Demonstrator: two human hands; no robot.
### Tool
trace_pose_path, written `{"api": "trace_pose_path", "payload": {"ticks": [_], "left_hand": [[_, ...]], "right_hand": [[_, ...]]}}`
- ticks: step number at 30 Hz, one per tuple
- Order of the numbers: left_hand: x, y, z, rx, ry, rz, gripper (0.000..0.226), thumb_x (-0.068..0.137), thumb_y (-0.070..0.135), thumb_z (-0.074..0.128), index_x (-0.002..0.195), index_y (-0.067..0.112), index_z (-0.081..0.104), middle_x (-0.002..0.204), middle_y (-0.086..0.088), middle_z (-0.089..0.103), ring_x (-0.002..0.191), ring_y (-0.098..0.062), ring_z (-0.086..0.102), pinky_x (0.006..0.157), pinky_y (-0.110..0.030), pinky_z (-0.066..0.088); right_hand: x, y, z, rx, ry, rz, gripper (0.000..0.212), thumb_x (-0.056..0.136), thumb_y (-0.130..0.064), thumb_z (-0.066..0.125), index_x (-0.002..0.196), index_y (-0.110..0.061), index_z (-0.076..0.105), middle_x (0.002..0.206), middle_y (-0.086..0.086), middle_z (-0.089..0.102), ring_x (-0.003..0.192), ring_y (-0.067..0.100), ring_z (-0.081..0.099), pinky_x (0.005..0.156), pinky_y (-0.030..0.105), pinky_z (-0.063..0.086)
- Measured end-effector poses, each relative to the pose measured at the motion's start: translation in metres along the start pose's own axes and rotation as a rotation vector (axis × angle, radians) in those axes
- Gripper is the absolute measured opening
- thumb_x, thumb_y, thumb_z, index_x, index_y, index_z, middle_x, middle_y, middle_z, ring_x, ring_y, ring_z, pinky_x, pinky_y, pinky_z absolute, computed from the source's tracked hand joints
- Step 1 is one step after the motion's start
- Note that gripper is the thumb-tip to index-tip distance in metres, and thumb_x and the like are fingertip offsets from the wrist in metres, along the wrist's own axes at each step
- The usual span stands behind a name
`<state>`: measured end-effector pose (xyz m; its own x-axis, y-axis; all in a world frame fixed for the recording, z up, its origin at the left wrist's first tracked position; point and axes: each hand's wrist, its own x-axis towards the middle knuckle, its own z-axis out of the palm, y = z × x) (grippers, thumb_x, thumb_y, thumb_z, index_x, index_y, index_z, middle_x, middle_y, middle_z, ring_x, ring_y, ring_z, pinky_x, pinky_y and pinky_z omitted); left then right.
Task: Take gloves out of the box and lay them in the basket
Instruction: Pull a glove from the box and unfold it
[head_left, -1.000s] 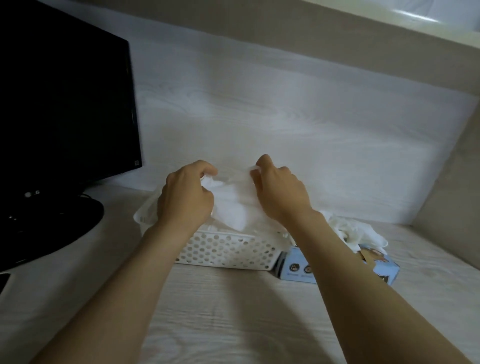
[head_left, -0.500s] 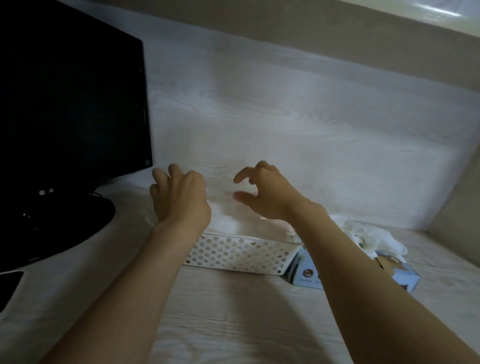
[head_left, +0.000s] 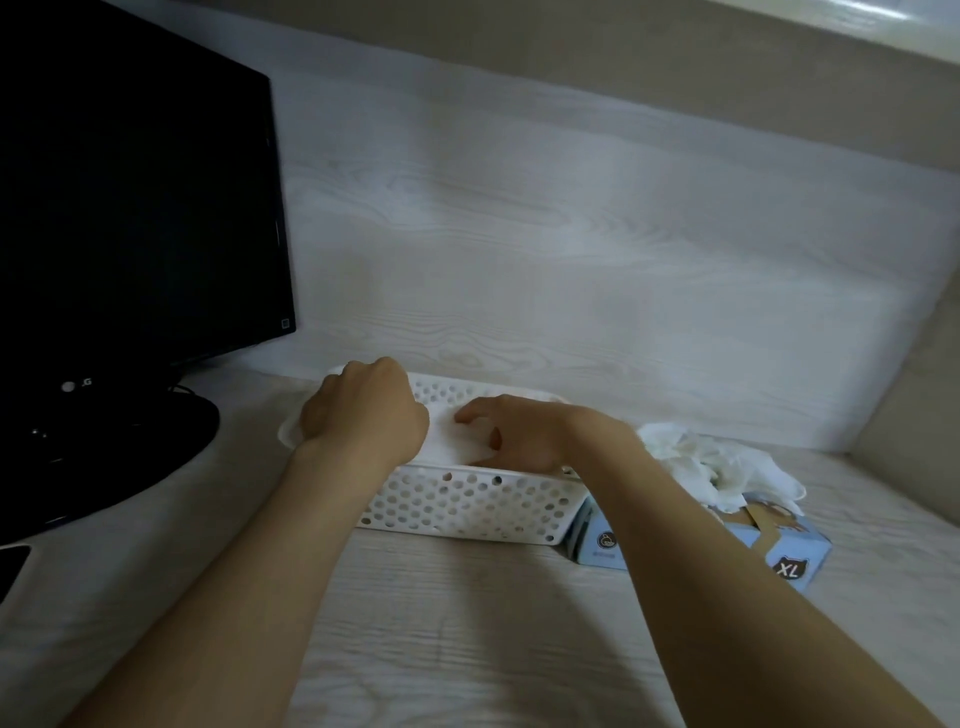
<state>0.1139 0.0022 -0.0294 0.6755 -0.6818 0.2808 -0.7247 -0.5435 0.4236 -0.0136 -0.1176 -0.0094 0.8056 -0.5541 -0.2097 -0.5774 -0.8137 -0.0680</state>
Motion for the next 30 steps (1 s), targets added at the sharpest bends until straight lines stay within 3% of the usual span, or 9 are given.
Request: {"api": "trace_pose_path", "payload": {"ticks": [4, 6, 8, 10, 13, 16, 22, 26, 30], "left_hand": [[-0.005, 0.006, 0.002, -0.008, 0.286, 0.047, 0.018, 0.096, 0.018, 0.052, 0.08, 0.012, 0.055, 0.094, -0.006, 0.056, 0.084, -0.031, 0.053, 0.069, -0.038, 0.039], [-0.01, 0.013, 0.004, -0.039, 0.382, 0.115, 0.02, 0.097, 0.019, 0.05, 0.082, 0.013, 0.062, 0.095, -0.005, 0.059, 0.077, -0.029, 0.05, 0.067, -0.038, 0.039], [-0.015, 0.019, 0.009, -0.053, 0.44, 0.235, 0.022, 0.098, 0.02, 0.049, 0.085, 0.015, 0.066, 0.094, -0.003, 0.06, 0.073, -0.027, 0.05, 0.064, -0.036, 0.04], [-0.022, 0.027, 0.017, -0.085, 0.495, 0.397, 0.024, 0.096, 0.02, 0.047, 0.081, 0.016, 0.065, 0.091, -0.001, 0.06, 0.066, -0.026, 0.052, 0.059, -0.033, 0.037], [-0.033, 0.038, 0.033, -0.088, 0.556, 0.575, 0.027, 0.092, 0.022, 0.042, 0.077, 0.016, 0.063, 0.084, 0.001, 0.059, 0.056, -0.022, 0.051, 0.052, -0.028, 0.032], [-0.044, 0.052, 0.051, -0.059, 0.573, 0.676, 0.024, 0.091, 0.022, 0.047, 0.082, 0.014, 0.067, 0.083, 0.0, 0.061, 0.067, -0.021, 0.057, 0.05, -0.029, 0.038], [-0.059, 0.083, 0.079, -0.007, 0.517, 0.911, 0.024, 0.096, 0.023, 0.05, 0.085, 0.012, 0.068, 0.091, -0.005, 0.064, 0.088, -0.027, 0.055, 0.074, -0.042, 0.047], [-0.062, 0.092, 0.096, 0.135, 0.467, 0.94, 0.031, 0.1, 0.03, 0.045, 0.083, 0.013, 0.064, 0.086, -0.005, 0.063, 0.085, -0.03, 0.055, 0.082, -0.046, 0.045], [-0.064, 0.093, 0.104, 0.248, 0.46, 0.906, 0.035, 0.103, 0.035, 0.044, 0.083, 0.017, 0.066, 0.091, -0.003, 0.067, 0.079, -0.028, 0.055, 0.073, -0.043, 0.041]], "right_hand": [[-0.004, 0.006, 0.0, 0.076, 0.056, 0.03, 0.089, 0.089, -0.072, 0.066, 0.163, -0.039, 0.03, 0.16, -0.004, 0.044, 0.141, 0.026, 0.05, 0.112, 0.039, 0.041], [-0.012, 0.014, -0.001, 0.185, 0.152, 0.036, 0.086, 0.083, -0.08, 0.065, 0.156, -0.044, 0.039, 0.139, -0.006, 0.06, 0.127, 0.02, 0.059, 0.108, 0.042, 0.047], [-0.019, 0.019, 0.004, 0.281, 0.332, -0.03, 0.06, 0.096, -0.065, 0.062, 0.147, -0.036, 0.054, 0.117, -0.008, 0.069, 0.107, 0.012, 0.064, 0.098, 0.034, 0.05], [-0.027, 0.026, 0.012, 0.309, 0.611, -0.093, 0.033, 0.106, -0.04, 0.057, 0.135, -0.026, 0.067, 0.111, -0.006, 0.075, 0.097, 0.011, 0.067, 0.091, 0.032, 0.054], [-0.04, 0.047, 0.027, 0.273, 0.825, -0.083, 0.029, 0.105, -0.015, 0.053, 0.124, -0.022, 0.073, 0.099, -0.003, 0.078, 0.091, 0.016, 0.071, 0.088, 0.04, 0.058], [-0.059, 0.074, 0.038, 0.245, 0.879, 0.016, 0.039, 0.091, -0.006, 0.053, 0.12, -0.023, 0.073, 0.091, -0.007, 0.074, 0.09, 0.019, 0.07, 0.089, 0.047, 0.056], [-0.1, 0.111, 0.056, 0.122, 0.913, 0.166, 0.046, 0.064, -0.033, 0.054, 0.109, -0.031, 0.061, 0.098, -0.013, 0.063, 0.095, 0.017, 0.059, 0.095, 0.04, 0.037], [-0.108, 0.128, 0.065, 0.159, 0.935, 0.167, 0.032, 0.066, -0.038, 0.058, 0.096, -0.033, 0.066, 0.097, -0.013, 0.062, 0.094, 0.017, 0.06, 0.094, 0.041, 0.042], [-0.108, 0.137, 0.073, 0.251, 0.973, 0.104, 0.024, 0.072, -0.039, 0.06, 0.089, -0.032, 0.075, 0.094, -0.01, 0.067, 0.087, 0.014, 0.064, 0.085, 0.044, 0.054]]}}
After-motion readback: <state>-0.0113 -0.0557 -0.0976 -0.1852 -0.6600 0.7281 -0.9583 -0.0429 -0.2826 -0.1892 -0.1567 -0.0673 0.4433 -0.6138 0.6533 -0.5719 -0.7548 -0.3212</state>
